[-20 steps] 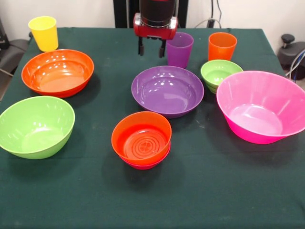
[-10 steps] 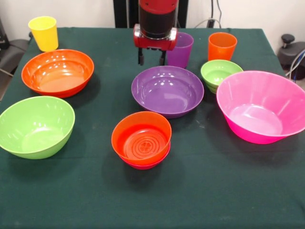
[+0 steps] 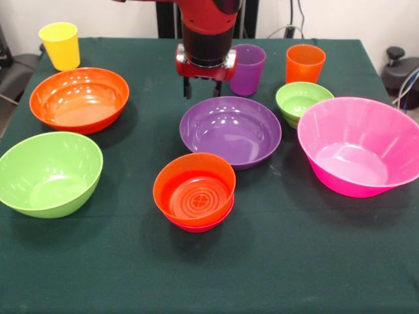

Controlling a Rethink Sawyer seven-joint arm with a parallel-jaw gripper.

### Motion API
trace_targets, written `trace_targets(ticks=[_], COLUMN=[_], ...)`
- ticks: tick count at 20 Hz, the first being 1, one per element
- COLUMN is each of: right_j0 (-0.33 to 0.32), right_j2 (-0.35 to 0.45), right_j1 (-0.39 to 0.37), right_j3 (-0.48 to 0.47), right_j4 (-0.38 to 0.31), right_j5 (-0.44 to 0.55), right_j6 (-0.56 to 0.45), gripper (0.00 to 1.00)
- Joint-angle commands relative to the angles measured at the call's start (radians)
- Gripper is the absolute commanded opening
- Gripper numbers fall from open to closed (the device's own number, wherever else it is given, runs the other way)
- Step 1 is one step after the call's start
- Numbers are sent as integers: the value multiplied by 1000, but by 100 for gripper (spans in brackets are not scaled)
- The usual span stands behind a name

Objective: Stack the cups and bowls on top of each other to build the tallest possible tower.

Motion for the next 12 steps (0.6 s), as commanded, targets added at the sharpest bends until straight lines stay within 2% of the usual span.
trace_targets(ticks=[1, 5, 12], right_j0=[-13, -25, -41], right_j2=[115, 122, 144], right_j1=[40, 17, -97], right_j3=[-138, -104, 31], right_j4=[6, 4, 35], right_j5=[95, 99, 150], right_j6=[-117, -113, -104], gripper=[100, 100, 100])
